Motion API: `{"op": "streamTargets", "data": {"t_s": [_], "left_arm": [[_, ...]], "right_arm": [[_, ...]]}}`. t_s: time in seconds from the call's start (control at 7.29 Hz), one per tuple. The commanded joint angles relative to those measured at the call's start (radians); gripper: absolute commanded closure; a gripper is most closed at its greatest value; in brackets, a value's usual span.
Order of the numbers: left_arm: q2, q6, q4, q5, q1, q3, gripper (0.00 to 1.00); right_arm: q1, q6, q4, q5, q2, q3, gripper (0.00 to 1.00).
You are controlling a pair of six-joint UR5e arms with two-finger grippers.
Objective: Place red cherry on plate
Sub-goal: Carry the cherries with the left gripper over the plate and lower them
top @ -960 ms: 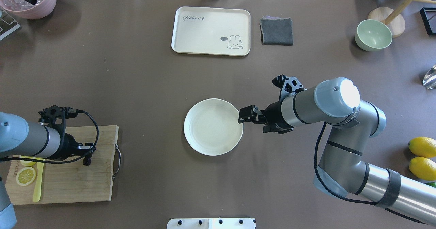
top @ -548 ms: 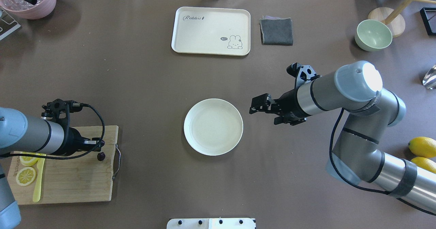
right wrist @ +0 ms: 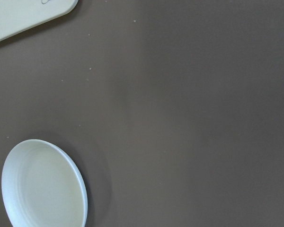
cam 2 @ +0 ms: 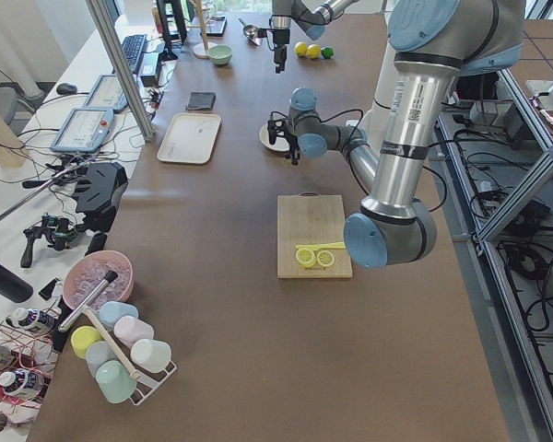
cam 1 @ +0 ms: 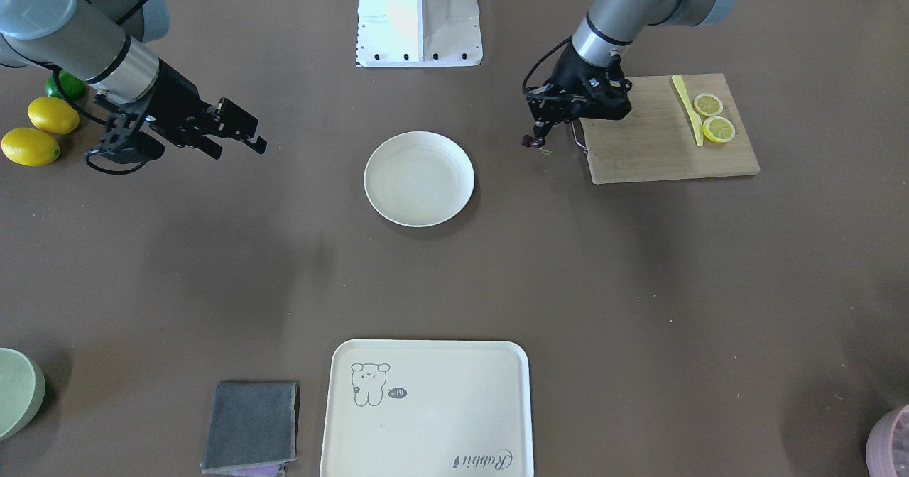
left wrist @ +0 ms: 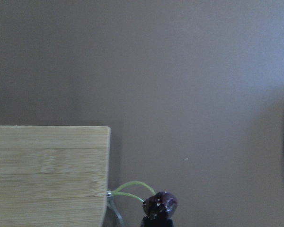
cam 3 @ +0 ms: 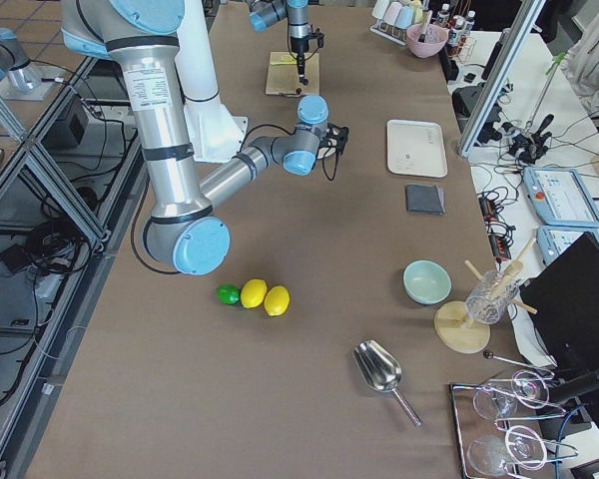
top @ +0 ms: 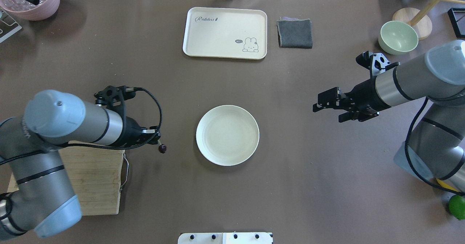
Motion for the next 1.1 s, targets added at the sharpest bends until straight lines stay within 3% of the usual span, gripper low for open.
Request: {"op": "streamTargets", "data": {"t_s": [0.0, 0.41, 0.55, 0.69, 0.96], "left_arm": [[-0.193, -0.105, 0.086, 0.049, 0.049, 0.070, 1.00], [-0.284, -0.118, 0.083, 0.111, 0.095, 0.142, 1.00], [-0.292, -0.122, 0.081, 0.117, 0.095, 0.142, 0.25], [-0.315, -0.124, 0.081, 0.213, 0.095, 0.139, 0.03], [-0.271, -0.122, 0.090, 0.232, 0.072, 0.090, 0.03]], "right_arm": [[0.066, -0.085, 0.000, 0.045, -0.054, 0.000, 0.00], [0.131, -0.233, 0.003, 0.080, -0.144, 0.000, 0.00], [0.142, -0.249, 0.005, 0.080, -0.149, 0.001, 0.00], [0.153, -0.255, 0.005, 0.088, -0.143, -0.002, 0.00], [0.197, -0.336, 0.003, 0.091, -0.149, -0.011, 0.00]]}}
